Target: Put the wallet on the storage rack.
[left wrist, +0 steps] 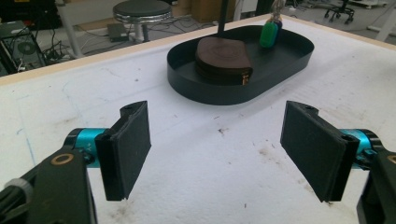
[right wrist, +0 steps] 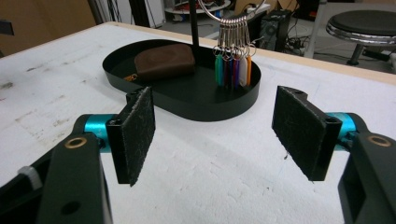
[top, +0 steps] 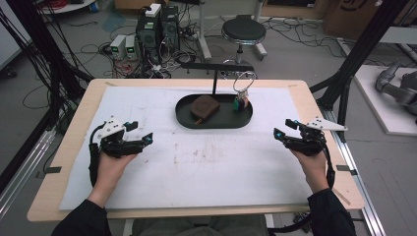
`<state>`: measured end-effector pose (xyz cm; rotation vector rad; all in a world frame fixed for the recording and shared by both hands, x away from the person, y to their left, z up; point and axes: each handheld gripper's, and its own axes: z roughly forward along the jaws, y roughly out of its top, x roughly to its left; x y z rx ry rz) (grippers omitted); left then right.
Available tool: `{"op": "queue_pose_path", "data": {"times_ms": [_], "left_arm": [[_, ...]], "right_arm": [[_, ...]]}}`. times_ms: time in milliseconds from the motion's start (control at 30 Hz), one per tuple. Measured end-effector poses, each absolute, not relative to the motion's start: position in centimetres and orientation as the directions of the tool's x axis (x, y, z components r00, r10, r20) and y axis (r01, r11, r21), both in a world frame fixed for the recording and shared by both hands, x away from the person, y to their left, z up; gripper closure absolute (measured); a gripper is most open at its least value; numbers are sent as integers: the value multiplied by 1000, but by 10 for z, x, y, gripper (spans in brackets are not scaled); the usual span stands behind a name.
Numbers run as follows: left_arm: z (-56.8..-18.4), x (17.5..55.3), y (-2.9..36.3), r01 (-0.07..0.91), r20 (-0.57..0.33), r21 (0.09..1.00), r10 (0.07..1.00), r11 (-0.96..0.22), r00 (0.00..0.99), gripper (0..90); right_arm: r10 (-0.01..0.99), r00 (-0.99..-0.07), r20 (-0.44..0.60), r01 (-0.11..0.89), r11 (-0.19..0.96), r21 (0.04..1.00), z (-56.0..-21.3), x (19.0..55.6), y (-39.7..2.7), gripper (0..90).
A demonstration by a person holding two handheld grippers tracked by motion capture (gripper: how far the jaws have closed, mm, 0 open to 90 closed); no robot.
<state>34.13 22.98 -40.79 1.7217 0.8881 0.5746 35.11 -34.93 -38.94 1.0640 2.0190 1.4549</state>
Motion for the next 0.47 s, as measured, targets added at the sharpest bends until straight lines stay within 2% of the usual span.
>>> {"op": "queue_pose_path", "data": {"times_ms": [467], "left_arm": [[-410, 344, 234, 285, -50, 947, 809, -148, 586, 243]], "right_arm": [[785, -613, 92, 343, 159, 926, -392, 351, -350, 292]]}}
